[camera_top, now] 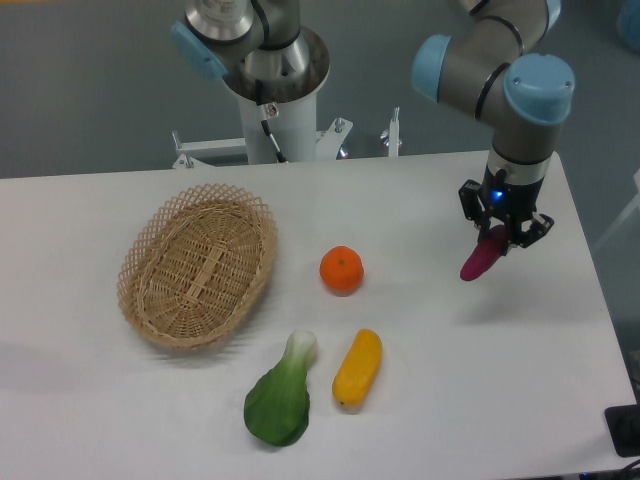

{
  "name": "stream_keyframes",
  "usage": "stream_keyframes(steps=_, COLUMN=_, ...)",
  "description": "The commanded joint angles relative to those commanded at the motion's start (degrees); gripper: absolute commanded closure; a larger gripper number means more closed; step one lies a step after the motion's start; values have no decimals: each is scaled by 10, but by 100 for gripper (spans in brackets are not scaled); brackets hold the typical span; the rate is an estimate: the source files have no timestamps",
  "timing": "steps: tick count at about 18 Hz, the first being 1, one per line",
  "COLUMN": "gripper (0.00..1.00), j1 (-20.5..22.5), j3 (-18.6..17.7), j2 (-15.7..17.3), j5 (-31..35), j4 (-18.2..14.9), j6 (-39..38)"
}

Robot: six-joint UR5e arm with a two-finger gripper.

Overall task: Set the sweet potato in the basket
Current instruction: 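Carry the held purple sweet potato toward the wicker basket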

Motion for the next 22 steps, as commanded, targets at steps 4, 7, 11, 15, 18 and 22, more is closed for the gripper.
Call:
stream_keyframes(steps=4, gripper=93, j1=-13, j3=-1, j2=-2, j5=1, j4=0, j6=-19)
stream_keyframes(steps=7, gripper=92, j1=-30, j3=4, j2=-4, j5=2, j4=2, j6=-45)
stream_keyframes(steps=11, gripper=92, j1=-58, j3=-2, j2=5, j5=1, j4=-3, j6=-55)
stream_keyframes(steps=15, gripper=93, j1=-124, j3=4, j2=11, j5=2, j4=0, j6=-123)
stream_keyframes(steps=18, gripper=92, j1=-177, j3=-7, j2=24, j5=2, j4=0, j6=-148)
stream_keyframes(steps=22, gripper=93, j1=-232, j3=-51, j2=57, j5=2, j4=4, j6=-157)
